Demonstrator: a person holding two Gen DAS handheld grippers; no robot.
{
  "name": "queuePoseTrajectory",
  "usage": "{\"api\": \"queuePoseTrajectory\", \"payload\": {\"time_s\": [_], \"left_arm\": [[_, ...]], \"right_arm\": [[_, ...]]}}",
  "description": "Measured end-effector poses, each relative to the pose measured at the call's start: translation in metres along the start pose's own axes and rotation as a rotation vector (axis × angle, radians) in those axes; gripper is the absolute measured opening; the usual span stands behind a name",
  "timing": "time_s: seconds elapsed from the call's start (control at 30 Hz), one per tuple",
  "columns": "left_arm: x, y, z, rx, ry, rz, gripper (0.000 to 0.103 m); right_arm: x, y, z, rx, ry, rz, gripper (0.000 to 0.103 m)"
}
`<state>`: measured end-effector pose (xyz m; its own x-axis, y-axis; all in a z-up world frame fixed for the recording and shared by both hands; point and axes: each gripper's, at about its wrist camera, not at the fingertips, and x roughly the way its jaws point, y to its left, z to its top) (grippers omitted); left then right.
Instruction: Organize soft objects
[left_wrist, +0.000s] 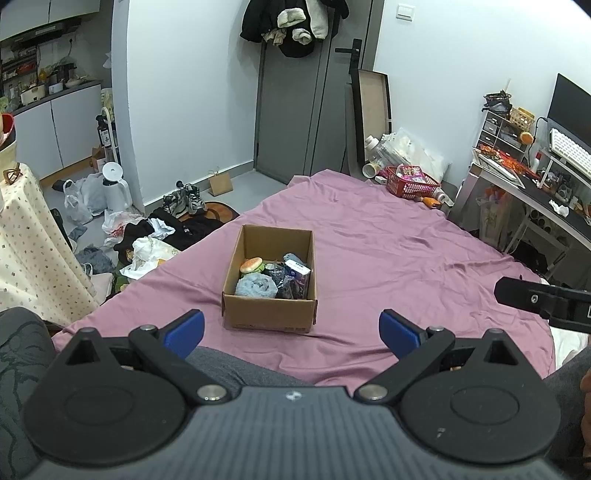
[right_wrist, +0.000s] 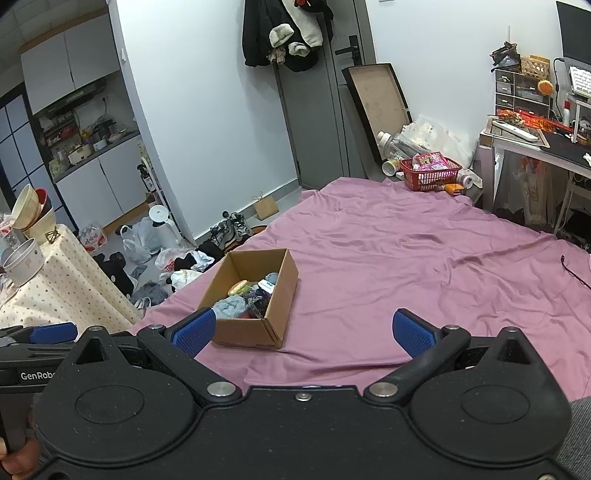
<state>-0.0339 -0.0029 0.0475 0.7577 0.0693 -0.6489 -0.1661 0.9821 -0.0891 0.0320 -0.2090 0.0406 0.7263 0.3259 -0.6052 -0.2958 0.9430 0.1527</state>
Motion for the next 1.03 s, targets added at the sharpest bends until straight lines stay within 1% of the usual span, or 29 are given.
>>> {"api": "queuePoseTrajectory", "payload": {"time_s": [0.27,1.03], "left_arm": [[0.001,-0.006,-0.002,0.014,0.004,0.006,0.100],[0.004,-0.013,-0.003,0.012,0.022,0.002,0.100]], "right_arm": [[0.001,0.000,0.000,0.001,0.005,0.000,0.103],[0.001,0.002,0.000,0.005,0.011,0.003,0.103]]}}
